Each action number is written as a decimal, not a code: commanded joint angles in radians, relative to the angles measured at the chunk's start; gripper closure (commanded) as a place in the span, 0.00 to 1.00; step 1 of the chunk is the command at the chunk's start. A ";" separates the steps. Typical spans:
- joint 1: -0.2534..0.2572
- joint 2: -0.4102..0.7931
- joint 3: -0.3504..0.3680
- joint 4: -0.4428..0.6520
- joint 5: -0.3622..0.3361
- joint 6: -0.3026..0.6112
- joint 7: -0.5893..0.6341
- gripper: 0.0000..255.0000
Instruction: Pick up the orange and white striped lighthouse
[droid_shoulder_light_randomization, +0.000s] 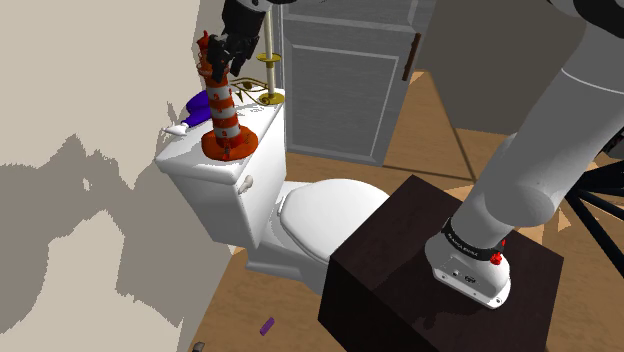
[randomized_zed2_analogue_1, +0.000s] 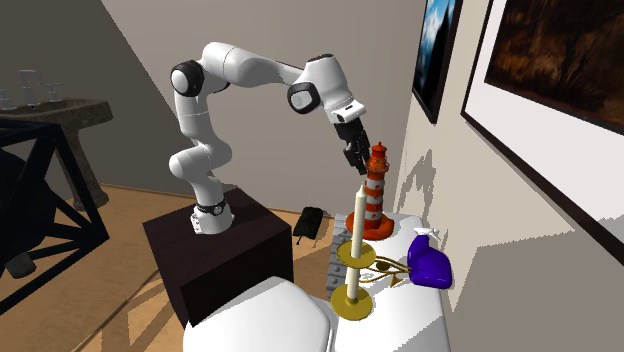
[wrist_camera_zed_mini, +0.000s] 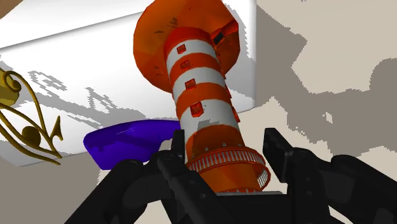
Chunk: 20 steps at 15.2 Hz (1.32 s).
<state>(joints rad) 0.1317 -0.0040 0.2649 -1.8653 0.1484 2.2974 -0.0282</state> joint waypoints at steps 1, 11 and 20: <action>0.000 0.000 0.000 -0.001 0.000 0.000 0.000 1.00; -0.002 -0.004 -0.002 0.087 -0.008 -0.092 0.013 1.00; -0.003 0.005 -0.002 0.207 -0.020 -0.202 0.029 1.00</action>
<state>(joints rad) 0.1287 0.0044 0.2620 -1.6634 0.1290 2.1023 -0.0010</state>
